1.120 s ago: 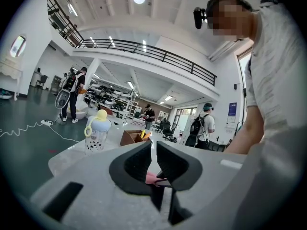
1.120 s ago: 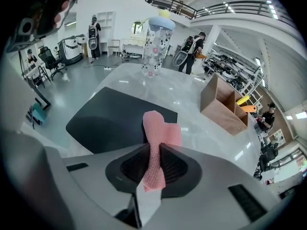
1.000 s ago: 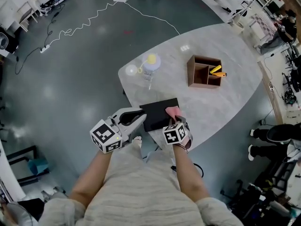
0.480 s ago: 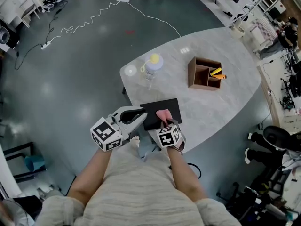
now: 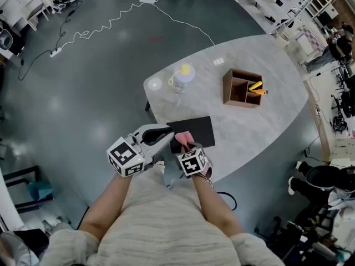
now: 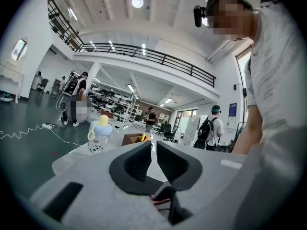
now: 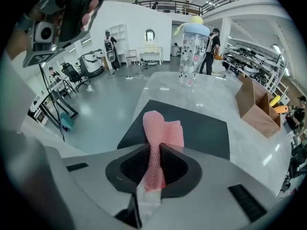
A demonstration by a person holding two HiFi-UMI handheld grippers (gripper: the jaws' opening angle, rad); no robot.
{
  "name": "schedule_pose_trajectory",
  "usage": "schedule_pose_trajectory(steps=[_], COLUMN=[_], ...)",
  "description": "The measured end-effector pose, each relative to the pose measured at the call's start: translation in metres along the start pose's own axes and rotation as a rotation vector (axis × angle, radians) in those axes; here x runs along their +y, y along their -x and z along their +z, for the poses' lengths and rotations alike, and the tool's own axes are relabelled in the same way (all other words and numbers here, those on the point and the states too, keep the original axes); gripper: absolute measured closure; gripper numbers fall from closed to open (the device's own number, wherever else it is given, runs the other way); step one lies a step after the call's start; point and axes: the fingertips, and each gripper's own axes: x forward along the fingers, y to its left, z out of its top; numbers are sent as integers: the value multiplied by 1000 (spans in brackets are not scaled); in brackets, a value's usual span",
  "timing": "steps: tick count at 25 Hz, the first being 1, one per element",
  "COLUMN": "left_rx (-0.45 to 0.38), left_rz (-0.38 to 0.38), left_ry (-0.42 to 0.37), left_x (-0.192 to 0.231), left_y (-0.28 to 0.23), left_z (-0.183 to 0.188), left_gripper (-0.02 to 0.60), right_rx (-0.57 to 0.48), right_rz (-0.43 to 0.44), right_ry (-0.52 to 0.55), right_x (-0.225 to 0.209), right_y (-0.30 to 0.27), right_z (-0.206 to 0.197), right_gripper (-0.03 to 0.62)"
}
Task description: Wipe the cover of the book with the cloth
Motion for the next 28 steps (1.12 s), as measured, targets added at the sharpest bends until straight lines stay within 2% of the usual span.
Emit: schedule_pose_trajectory(steps=[4, 8, 11, 14, 16, 20, 24, 28], left_rx=[-4, -6, -2, -7, -15, -29, -43, -55], left_rz=[3, 1, -4, 1, 2, -5, -26, -60], left_ry=[-6, -13, -20, -34, -42, -48, -63, -72], left_x=[0, 1, 1, 3, 6, 4, -2, -10], left_y=[3, 3, 5, 7, 6, 6, 3, -5], left_z=[3, 8, 13, 19, 24, 32, 43, 49], left_gripper=[535, 535, 535, 535, 535, 535, 535, 535], right_rx=[-12, -50, -163, -305, -389, -529, -657, -756], right_rz=[67, 216, 367, 453, 459, 413, 347, 281], right_ry=[-20, -101, -174, -231, -258, -329, -396, -407], right_x=[17, 42, 63, 64, 52, 18, -19, -44], right_y=[-1, -3, 11, 36, 54, 98, 147, 184], right_z=[6, 13, 35, 63, 79, 94, 97, 91], right_gripper=[539, 538, 538, 538, 539, 538, 538, 538])
